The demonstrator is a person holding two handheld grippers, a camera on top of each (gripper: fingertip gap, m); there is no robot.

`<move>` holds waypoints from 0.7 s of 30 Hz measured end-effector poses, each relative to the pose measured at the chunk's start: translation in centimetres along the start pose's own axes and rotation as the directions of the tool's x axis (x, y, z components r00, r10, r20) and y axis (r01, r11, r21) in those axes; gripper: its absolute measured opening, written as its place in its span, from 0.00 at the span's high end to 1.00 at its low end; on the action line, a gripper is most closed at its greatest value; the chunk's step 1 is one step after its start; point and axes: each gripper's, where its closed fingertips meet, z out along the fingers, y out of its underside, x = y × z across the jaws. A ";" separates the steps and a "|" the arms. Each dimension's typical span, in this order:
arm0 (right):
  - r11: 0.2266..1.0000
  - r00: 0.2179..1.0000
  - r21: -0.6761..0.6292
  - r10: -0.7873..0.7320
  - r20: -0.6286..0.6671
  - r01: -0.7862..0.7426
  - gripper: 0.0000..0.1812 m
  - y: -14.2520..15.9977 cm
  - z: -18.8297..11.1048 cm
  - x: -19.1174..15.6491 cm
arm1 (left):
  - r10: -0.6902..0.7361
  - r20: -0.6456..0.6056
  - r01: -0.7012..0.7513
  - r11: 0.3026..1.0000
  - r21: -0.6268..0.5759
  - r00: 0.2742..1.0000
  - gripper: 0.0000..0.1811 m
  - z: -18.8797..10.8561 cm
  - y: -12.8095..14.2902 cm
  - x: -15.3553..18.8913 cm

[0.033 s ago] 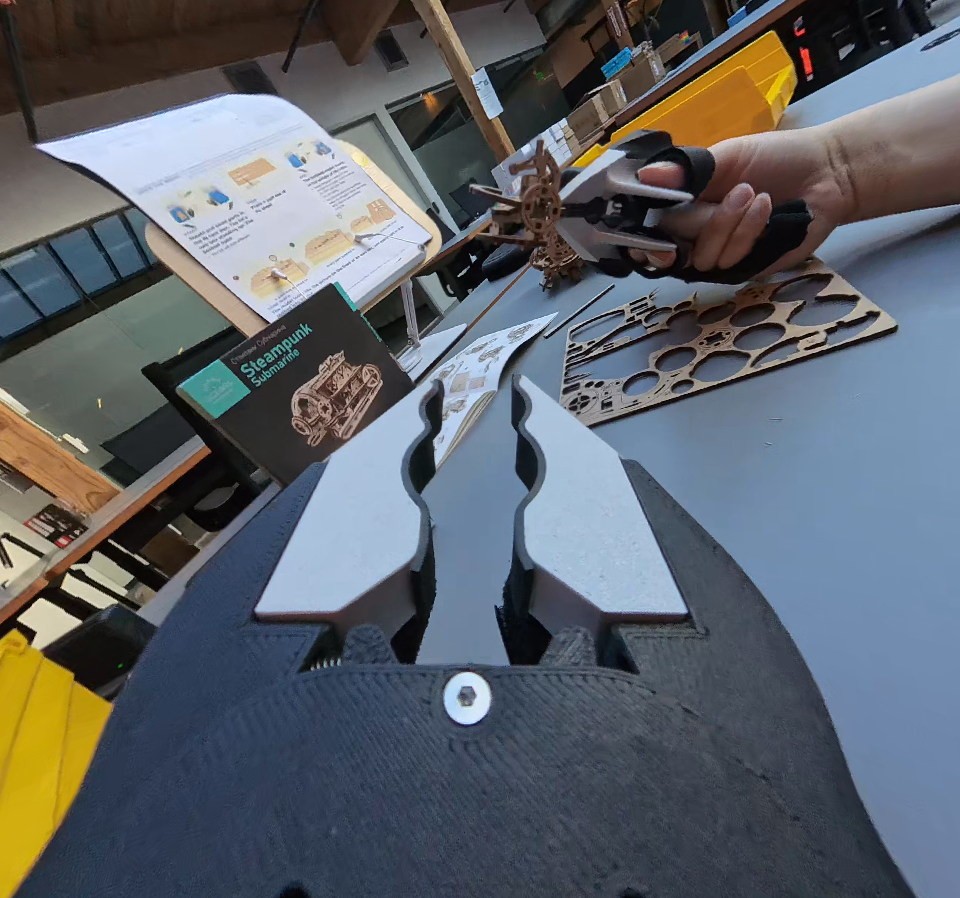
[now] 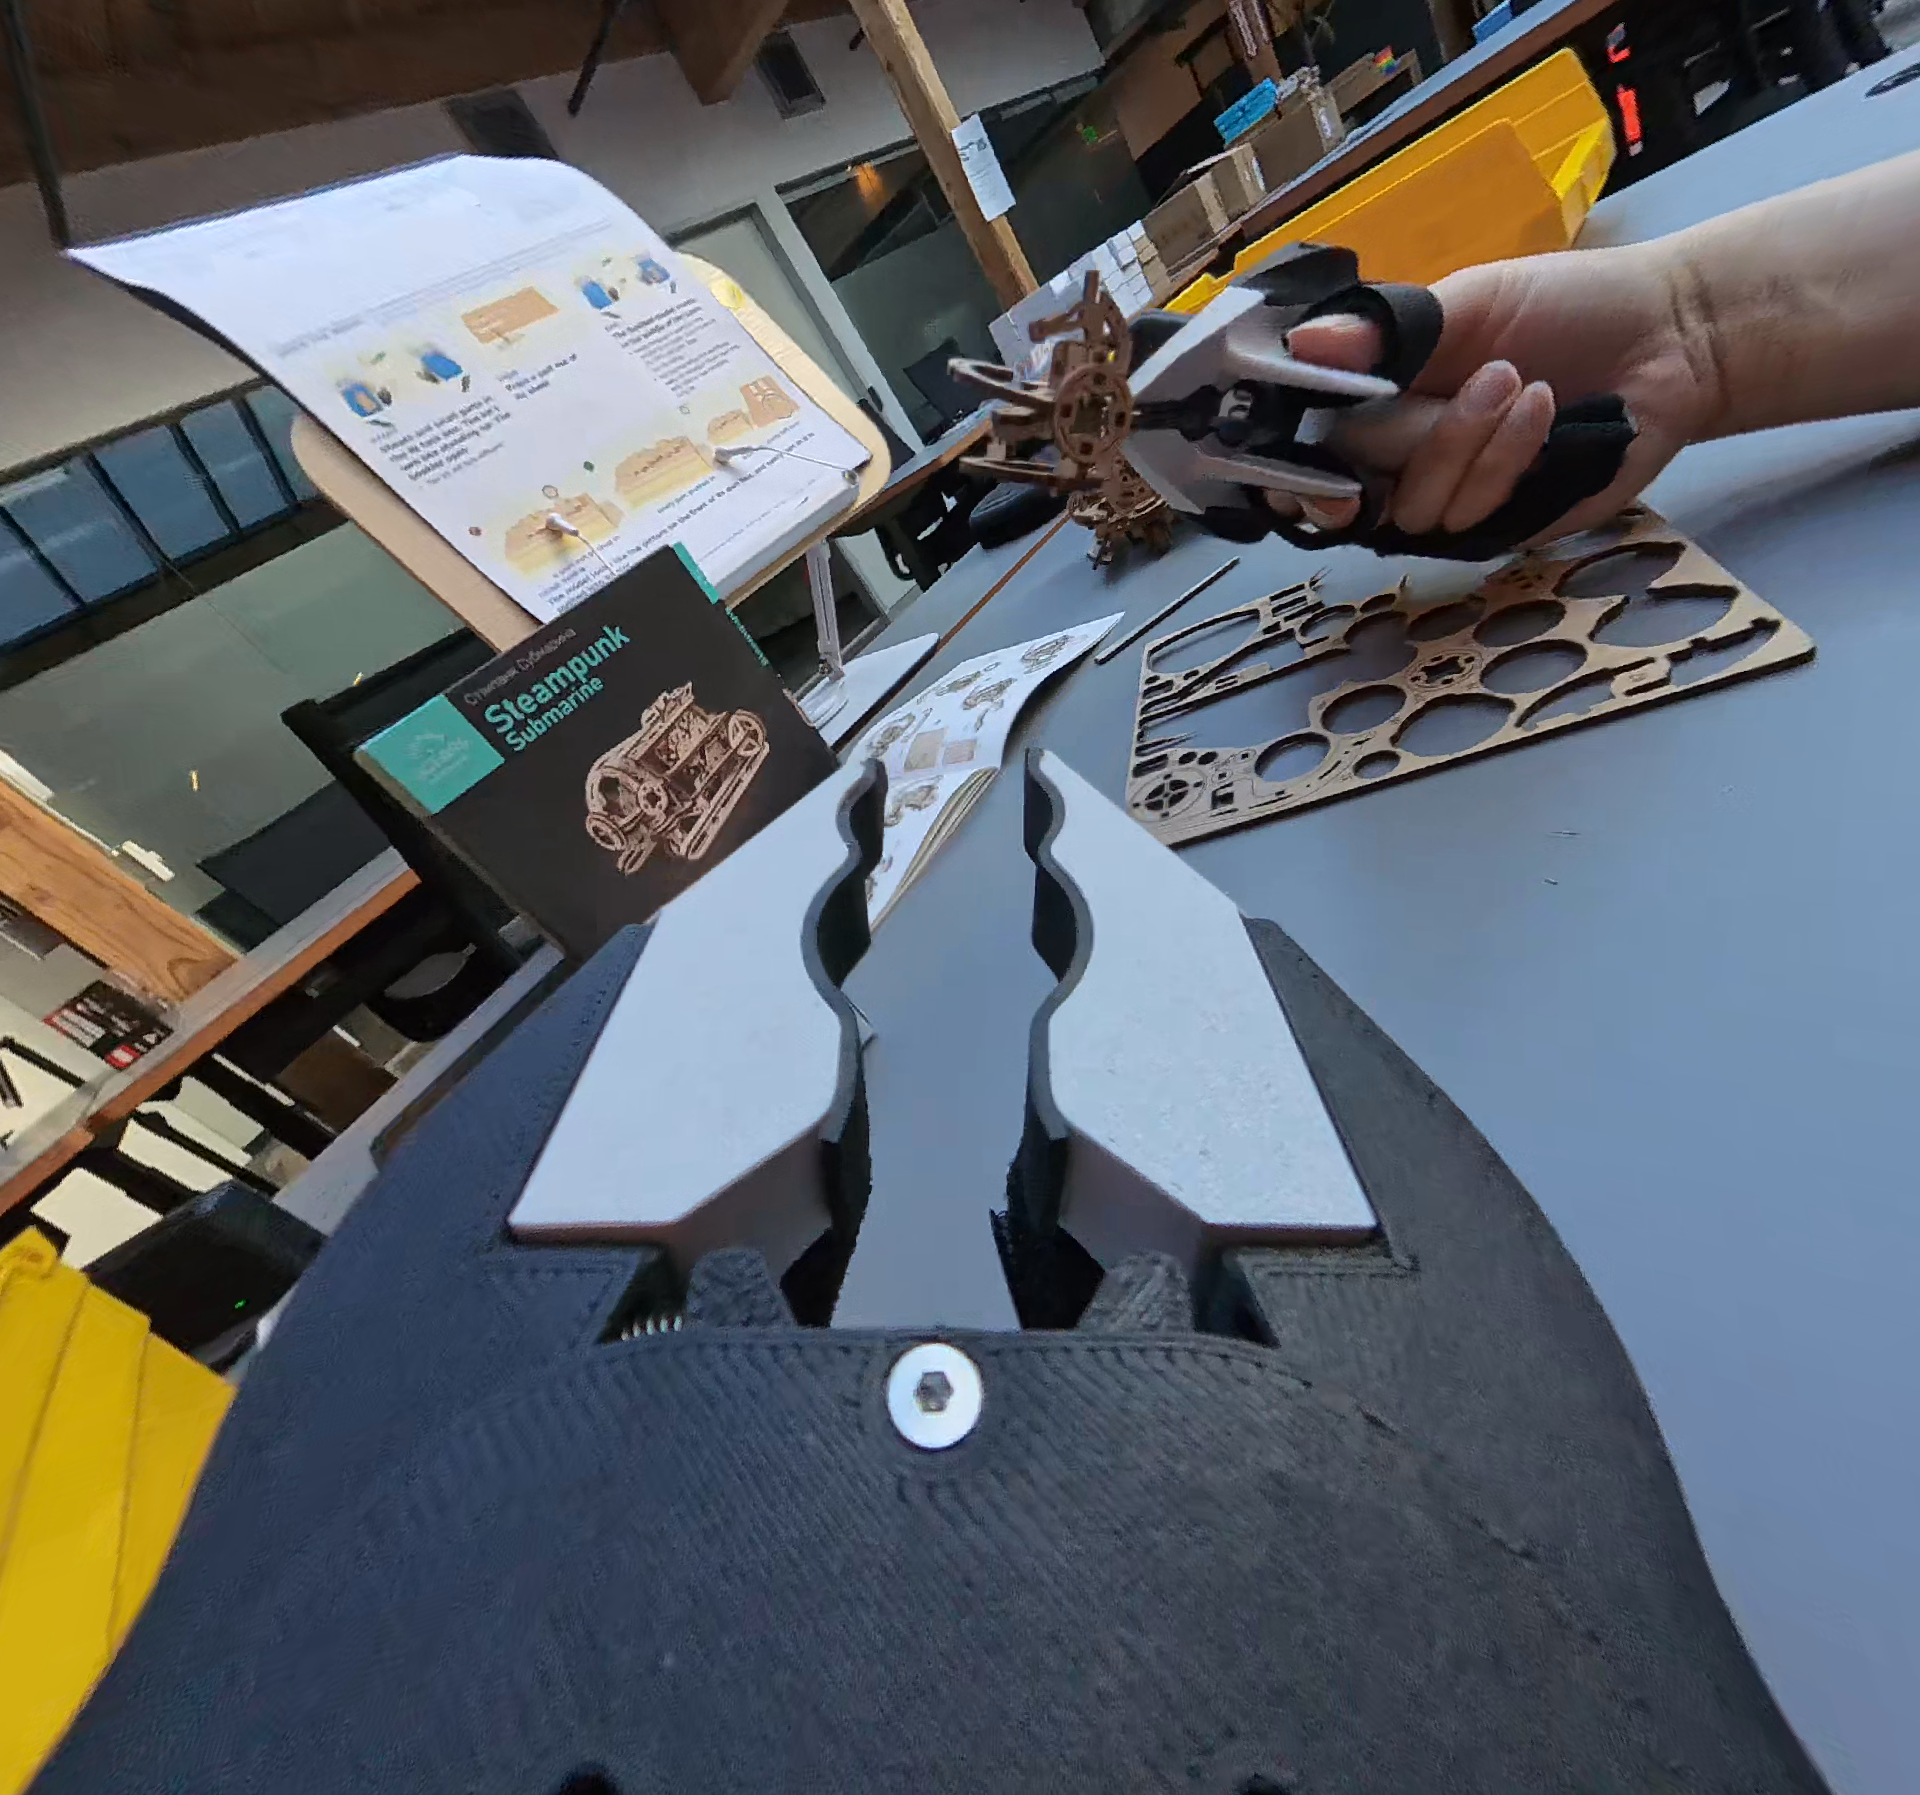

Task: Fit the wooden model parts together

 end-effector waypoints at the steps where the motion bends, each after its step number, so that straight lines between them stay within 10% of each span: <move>1: 1.000 1.000 -0.006 -0.010 -0.011 0.010 1.00 -0.3 0.2 0.1 | -0.011 0.015 0.011 1.000 -0.004 1.000 0.86 -0.1 0.1 -0.4; 8: 0.986 0.994 -0.160 0.031 -0.104 -0.048 0.99 -1.7 2.9 -0.6 | -0.072 -0.015 0.072 0.997 0.027 0.997 0.87 1.8 -3.7 -1.5; 21: 0.895 0.871 -0.397 -0.350 -0.345 0.202 0.99 -7.3 6.5 -7.0 | 0.574 -0.175 -0.574 0.817 0.051 0.800 0.87 6.6 -14.5 -5.2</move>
